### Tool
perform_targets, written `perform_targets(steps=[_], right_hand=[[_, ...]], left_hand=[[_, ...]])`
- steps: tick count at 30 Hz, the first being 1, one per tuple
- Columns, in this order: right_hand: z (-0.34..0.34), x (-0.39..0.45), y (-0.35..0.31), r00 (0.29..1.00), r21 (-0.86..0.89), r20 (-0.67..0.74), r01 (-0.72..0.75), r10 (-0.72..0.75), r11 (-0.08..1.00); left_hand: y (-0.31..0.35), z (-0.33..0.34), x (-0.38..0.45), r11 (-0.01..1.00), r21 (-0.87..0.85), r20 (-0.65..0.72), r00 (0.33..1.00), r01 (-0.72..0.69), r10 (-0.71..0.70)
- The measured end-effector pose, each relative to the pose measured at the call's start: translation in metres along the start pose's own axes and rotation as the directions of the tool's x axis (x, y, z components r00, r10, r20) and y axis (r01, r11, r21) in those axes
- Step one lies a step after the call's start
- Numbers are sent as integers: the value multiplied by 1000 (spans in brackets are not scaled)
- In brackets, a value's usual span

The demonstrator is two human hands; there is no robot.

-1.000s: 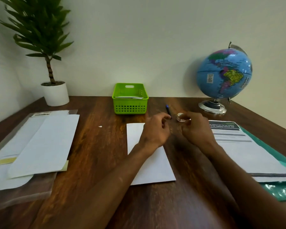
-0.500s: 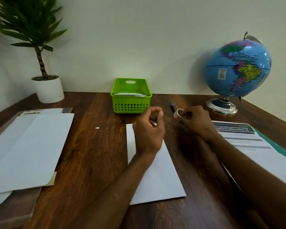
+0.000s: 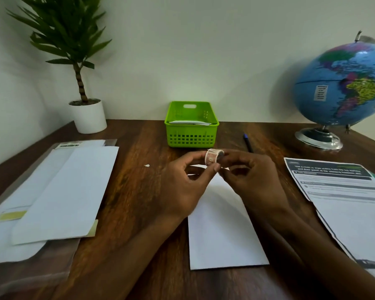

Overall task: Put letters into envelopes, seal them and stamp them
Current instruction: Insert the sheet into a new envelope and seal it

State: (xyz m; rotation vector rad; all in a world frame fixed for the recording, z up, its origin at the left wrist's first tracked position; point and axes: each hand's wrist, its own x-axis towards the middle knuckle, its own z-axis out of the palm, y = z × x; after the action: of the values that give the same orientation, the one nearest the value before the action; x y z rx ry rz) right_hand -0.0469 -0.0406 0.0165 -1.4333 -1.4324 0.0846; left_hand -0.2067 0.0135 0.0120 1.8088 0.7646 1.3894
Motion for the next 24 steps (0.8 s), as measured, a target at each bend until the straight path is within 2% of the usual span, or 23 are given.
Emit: perform_targets(steps=[3, 6, 12, 24], right_hand=[[2, -3, 2, 996, -42, -84, -4, 0, 999], [-1, -3, -2, 985, -13, -168, 41, -42, 999], [-4, -4, -12, 989, -57, -92, 110, -115, 992], [-4, -2, -9, 978, -114, -68, 188, -197, 976]], left_hand=[[-5, 2, -3, 995, 98, -24, 999, -34, 37], [-9, 4, -3, 969, 216, -16, 992, -120, 126], [-10, 6, -5, 912, 327, 27, 967, -247, 252], [-6, 5, -6, 919, 321, 32, 972, -231, 233]])
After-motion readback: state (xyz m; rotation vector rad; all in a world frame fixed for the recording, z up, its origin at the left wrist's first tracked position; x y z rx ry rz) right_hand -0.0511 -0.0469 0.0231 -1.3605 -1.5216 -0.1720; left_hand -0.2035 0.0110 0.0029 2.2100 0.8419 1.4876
